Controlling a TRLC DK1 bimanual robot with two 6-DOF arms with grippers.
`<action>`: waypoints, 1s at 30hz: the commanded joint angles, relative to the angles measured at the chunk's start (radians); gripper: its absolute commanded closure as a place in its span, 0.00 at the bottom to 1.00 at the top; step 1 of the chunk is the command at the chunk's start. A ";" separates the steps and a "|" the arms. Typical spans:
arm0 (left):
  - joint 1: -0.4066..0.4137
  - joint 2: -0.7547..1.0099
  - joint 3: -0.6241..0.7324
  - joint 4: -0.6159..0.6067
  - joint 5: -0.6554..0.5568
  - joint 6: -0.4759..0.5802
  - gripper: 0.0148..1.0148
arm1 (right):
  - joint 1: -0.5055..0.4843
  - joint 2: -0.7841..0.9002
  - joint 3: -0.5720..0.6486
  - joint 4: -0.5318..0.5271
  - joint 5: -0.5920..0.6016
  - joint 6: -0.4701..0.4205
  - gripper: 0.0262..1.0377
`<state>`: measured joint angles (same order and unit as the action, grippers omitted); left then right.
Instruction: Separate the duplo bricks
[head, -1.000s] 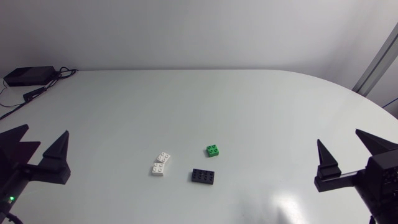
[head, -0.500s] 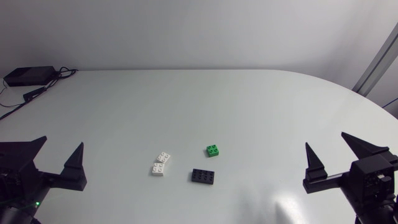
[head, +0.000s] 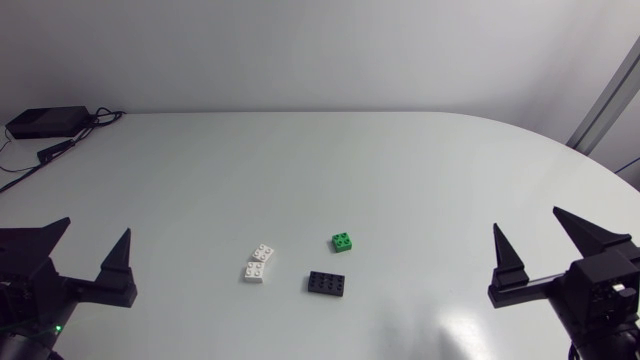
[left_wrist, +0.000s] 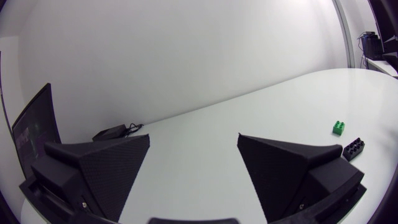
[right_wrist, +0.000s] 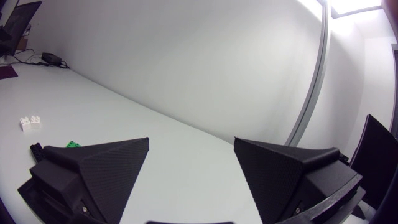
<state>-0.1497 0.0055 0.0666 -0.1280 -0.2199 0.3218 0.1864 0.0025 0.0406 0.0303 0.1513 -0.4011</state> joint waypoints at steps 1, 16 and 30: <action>0.009 -0.019 -0.019 -0.002 0.001 0.008 0.03 | 0.007 -0.007 -0.045 0.002 -0.007 -0.041 0.04; 0.030 -0.019 -0.019 -0.004 0.073 -0.079 0.03 | 0.004 -0.007 -0.045 0.000 -0.010 -0.015 0.04; 0.071 -0.019 -0.017 -0.007 0.111 -0.184 0.03 | -0.036 0.004 -0.045 0.002 0.005 0.123 0.04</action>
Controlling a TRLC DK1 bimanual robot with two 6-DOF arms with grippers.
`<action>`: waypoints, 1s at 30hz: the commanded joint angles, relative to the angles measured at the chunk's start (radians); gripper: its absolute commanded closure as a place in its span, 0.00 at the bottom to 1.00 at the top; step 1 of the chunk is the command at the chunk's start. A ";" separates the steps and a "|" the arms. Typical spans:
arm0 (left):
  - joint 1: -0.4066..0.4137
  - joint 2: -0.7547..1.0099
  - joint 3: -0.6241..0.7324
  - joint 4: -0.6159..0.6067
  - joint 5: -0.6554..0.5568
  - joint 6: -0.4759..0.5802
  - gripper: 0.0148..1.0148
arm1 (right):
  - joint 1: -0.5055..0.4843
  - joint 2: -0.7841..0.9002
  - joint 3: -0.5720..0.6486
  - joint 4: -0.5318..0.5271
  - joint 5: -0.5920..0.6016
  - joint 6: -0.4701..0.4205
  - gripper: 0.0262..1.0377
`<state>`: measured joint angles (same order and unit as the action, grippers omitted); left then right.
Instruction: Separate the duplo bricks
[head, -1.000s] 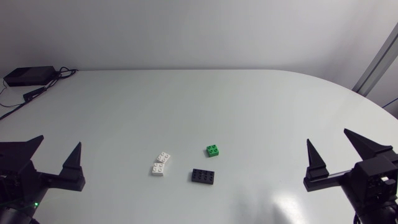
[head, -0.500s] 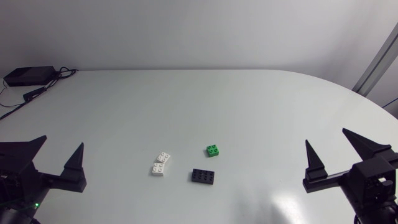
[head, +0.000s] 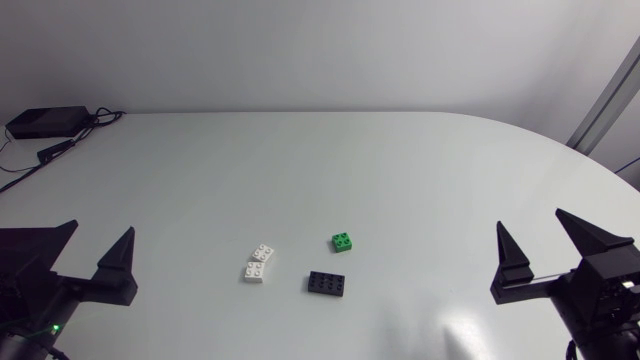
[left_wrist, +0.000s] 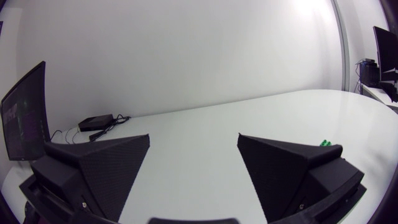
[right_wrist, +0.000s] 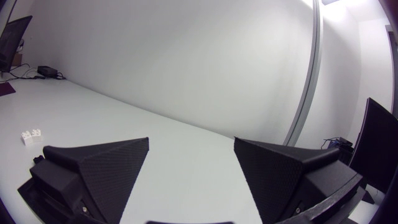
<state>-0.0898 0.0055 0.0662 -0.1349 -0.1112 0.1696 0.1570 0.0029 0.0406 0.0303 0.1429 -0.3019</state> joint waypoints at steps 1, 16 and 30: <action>0.016 -0.019 -0.019 0.000 0.002 -0.033 0.03 | -0.005 -0.001 -0.045 0.002 0.012 0.023 0.04; 0.042 -0.019 -0.017 -0.005 0.002 -0.053 0.03 | -0.151 -0.007 -0.045 0.000 -0.016 0.026 0.04; 0.044 -0.019 -0.016 -0.014 0.002 -0.036 0.03 | -0.224 -0.006 -0.045 0.000 -0.016 0.026 0.04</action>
